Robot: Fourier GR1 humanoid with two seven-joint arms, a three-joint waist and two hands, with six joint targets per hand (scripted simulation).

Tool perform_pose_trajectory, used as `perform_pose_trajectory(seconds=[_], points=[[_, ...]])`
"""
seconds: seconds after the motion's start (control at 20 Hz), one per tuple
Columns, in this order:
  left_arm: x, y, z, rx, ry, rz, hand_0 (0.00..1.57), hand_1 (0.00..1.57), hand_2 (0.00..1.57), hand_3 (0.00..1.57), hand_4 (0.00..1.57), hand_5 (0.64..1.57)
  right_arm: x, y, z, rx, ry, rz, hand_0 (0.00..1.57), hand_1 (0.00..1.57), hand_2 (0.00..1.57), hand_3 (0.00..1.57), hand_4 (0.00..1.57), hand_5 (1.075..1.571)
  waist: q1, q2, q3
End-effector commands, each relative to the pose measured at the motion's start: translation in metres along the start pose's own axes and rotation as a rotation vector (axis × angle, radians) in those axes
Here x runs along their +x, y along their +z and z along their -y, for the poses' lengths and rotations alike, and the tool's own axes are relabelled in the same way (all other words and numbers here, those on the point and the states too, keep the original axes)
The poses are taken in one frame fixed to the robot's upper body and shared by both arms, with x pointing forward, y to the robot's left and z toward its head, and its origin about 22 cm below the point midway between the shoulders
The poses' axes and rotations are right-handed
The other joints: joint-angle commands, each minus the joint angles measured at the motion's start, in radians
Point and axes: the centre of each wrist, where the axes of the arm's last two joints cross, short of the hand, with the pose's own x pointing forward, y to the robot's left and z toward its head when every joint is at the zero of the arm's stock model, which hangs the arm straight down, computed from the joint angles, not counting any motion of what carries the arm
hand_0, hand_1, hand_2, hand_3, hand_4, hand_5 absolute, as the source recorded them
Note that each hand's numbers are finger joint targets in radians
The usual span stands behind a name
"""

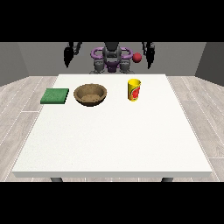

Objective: Pick the cup and pour the ball into the bowl, then pick the bowl and place it on the pad

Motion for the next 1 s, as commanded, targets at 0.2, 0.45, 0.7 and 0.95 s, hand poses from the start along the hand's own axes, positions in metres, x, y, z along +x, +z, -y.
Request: perform_pose_trajectory(seconds=[0.2, 0.45, 0.7, 0.95], points=[[0.031, -0.003, -0.010, -0.003, -0.046, 0.027, 0.00, 0.00, 0.00, 0.00, 0.00, 1.524, 0.027, -0.002, 0.012, 0.013, 0.046, 0.005, 0.00, 0.00, 0.00, 0.00, 0.00, 1.568, 0.000, -0.244, -0.0034], [0.028, 0.031, 0.058, -0.075, 0.278, 0.071, 0.00, 0.00, 0.00, 0.00, 0.00, 1.536, 0.008, 0.004, 0.010, -0.047, -0.109, 0.004, 0.00, 0.00, 0.00, 0.00, 0.00, 1.566, 0.086, -0.240, -0.0038], [0.037, 0.048, 0.059, -0.039, 0.183, 0.175, 0.00, 0.00, 0.00, 0.00, 0.00, 1.490, 0.010, 0.016, 0.035, -0.023, -0.098, 0.088, 0.00, 0.00, 0.00, 0.00, 0.00, 1.566, 0.061, -0.125, -0.0037], [0.055, 0.001, 0.044, -0.049, 0.075, 0.299, 0.00, 0.00, 0.00, 0.00, 0.00, 1.402, 0.025, -0.017, -0.008, 0.025, -0.103, 0.175, 0.00, 0.00, 0.00, 0.00, 0.00, 1.563, 0.051, 0.010, -0.0038]])
